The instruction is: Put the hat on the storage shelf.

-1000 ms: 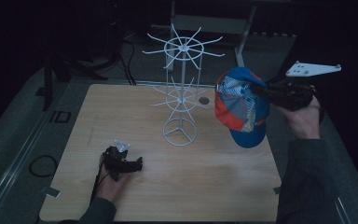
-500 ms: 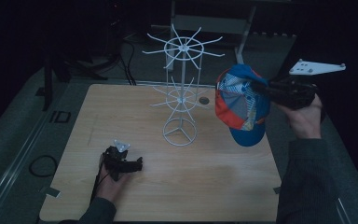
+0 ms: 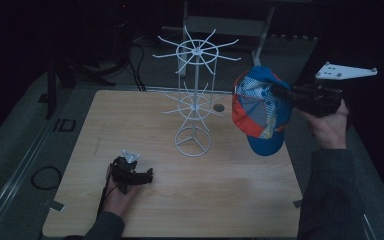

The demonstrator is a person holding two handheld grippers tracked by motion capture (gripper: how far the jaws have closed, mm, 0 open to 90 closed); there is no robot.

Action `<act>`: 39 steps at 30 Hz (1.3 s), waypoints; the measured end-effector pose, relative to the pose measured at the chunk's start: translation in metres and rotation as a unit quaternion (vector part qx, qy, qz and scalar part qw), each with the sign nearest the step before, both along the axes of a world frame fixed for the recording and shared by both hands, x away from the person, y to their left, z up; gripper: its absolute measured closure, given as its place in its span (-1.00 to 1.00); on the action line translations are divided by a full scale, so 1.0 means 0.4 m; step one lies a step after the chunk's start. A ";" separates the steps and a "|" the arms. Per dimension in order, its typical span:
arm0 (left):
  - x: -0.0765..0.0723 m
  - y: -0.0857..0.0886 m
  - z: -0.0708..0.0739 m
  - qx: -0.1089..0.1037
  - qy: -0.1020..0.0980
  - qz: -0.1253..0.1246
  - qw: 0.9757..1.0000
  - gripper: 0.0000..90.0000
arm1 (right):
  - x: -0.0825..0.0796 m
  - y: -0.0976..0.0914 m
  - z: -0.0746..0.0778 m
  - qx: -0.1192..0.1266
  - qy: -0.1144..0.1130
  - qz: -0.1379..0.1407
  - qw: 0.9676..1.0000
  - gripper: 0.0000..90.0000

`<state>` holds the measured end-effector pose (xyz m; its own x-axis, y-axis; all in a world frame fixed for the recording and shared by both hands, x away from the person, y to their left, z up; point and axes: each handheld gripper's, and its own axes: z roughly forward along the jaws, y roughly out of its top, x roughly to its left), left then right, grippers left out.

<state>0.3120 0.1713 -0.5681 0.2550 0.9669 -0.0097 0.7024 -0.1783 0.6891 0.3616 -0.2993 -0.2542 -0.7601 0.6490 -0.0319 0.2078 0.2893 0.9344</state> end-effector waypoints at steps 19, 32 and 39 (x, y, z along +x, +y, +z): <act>0.000 0.000 0.000 0.001 0.001 -0.001 1.000 -0.94 | -0.005 -0.007 0.029 0.030 -0.012 0.004 0.999 0.87; 0.000 0.000 0.000 0.001 0.001 -0.001 1.000 -0.95 | -0.004 -0.006 0.048 0.051 -0.019 0.012 0.998 0.87; 0.001 0.000 0.000 0.002 0.001 -0.002 1.000 -0.94 | -0.005 -0.002 0.073 0.065 -0.026 0.015 0.997 0.87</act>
<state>0.3122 0.1713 -0.5679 0.2579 0.9662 -0.0054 0.7030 -0.1838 0.6870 0.3598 -0.3002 -0.2251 -0.7788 0.6272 0.0118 0.1520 0.1704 0.9736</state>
